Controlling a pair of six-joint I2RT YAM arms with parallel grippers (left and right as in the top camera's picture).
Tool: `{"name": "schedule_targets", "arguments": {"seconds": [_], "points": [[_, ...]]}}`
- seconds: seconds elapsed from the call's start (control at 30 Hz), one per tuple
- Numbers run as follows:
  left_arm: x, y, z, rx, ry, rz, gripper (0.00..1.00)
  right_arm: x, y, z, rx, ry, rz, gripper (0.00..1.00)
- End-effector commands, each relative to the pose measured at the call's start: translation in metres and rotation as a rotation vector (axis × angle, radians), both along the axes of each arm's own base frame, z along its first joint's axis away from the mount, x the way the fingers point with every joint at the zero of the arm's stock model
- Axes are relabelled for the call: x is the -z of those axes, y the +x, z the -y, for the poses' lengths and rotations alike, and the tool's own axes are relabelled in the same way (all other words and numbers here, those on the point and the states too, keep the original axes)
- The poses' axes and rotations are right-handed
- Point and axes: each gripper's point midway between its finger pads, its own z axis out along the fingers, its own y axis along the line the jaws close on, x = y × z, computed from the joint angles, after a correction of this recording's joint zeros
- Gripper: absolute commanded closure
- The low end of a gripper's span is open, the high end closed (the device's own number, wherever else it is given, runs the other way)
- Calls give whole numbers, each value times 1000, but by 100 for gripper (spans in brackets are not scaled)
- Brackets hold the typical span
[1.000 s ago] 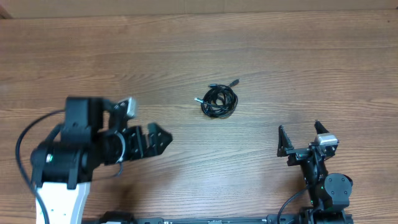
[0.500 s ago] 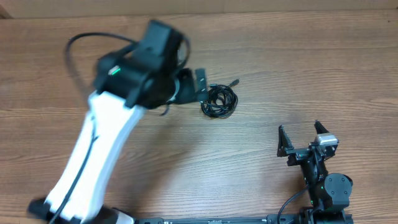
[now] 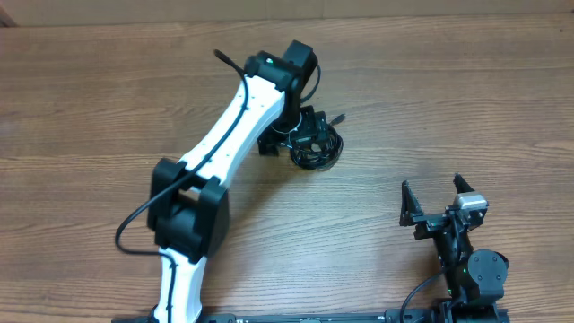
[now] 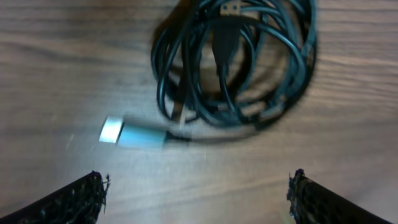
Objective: Untangle cables
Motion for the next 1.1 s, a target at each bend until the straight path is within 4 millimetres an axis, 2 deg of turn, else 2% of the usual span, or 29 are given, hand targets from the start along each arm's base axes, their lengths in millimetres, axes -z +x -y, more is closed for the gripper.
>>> {"name": "schedule_targets", "arguments": {"seconds": [0.0, 0.13, 0.23, 0.33, 0.47, 0.53, 0.77, 0.87, 1.07], "points": [[28, 9, -4, -41, 39, -32, 6, 4, 0, 0, 3, -5, -6, 0], [48, 19, -20, -109, 133, -25, 7, 4, 0, 0, 3, -5, -6, 0], [57, 28, -25, -113, 165, 6, 7, 4, 0, 0, 3, -5, -6, 0], [64, 36, -23, -117, 159, 26, 12, 4, 0, 0, 3, -5, -6, 0], [66, 41, -19, -117, 141, 42, 28, 4, 0, 0, 3, -5, -6, 0], [66, 40, -16, -109, 126, 36, 40, 4, 0, 0, 3, -5, -6, 0], [66, 35, -19, -67, 134, 24, 45, 4, 0, 0, 3, -5, -6, 0], [67, 30, -20, -65, 142, 3, 58, 4, 0, 0, 3, -5, -6, 0], [67, 24, -21, -58, 153, -16, 64, 4, 0, 0, 3, -5, -6, 0]]}}
